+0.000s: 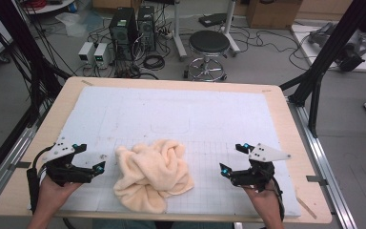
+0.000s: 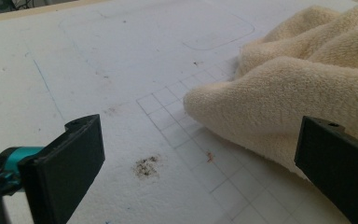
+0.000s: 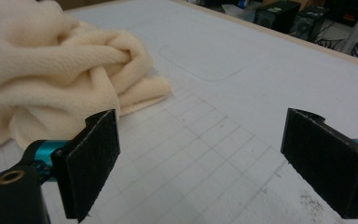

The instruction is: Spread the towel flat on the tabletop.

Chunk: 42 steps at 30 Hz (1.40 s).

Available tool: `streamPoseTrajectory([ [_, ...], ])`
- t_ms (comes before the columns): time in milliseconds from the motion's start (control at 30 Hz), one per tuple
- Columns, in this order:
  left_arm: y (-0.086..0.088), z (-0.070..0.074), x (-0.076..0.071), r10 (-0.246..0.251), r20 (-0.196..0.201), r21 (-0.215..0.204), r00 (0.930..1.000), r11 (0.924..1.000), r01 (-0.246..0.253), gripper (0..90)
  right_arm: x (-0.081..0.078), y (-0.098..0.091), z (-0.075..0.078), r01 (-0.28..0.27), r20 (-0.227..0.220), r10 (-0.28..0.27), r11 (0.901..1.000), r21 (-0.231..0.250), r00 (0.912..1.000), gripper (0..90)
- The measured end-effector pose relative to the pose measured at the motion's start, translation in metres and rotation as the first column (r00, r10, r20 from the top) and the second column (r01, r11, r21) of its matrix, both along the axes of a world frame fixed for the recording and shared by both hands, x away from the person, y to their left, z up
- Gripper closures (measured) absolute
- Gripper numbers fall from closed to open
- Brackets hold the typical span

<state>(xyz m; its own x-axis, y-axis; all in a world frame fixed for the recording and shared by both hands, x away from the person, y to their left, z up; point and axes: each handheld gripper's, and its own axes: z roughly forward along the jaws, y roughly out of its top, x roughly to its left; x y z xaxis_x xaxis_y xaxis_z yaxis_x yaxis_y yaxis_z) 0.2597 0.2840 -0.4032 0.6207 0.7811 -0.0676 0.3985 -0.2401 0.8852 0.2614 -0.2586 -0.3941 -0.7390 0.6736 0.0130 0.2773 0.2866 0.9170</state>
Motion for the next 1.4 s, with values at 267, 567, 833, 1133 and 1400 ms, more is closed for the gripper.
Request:
streamPoseTrajectory([
  [267,0.001,0.001,-0.002,0.007,0.009,-0.006,0.9999,1.0,-0.007,1.9,0.007,0.013,0.033,-0.065,0.003,0.065,0.9978,0.01,0.9979,10.8],
  [567,0.007,0.001,-0.002,0.031,0.009,-0.011,0.9995,0.9995,-0.031,2.0,0.02,0.052,0.071,-0.199,0.006,0.199,0.9798,-0.014,0.9799,10.8],
  [833,0.007,0.001,-0.003,0.032,0.01,-0.008,0.9994,0.9994,-0.032,2.0,0.032,0.108,0.082,-0.331,-0.032,0.33,0.9433,-0.027,0.9434,10.9],
  [1133,0.01,0.001,-0.003,0.035,0.009,-0.014,0.9993,0.9993,-0.035,1.9,0.037,0.165,0.05,-0.444,-0.159,0.429,0.893,-0.075,0.8894,10.9],
  [1400,0.01,0.0,-0.002,0.034,0.003,-0.014,0.9994,0.9993,-0.034,1.9,0.044,0.195,0.014,-0.494,-0.26,0.449,0.8575,-0.144,0.8549,16.8],
])
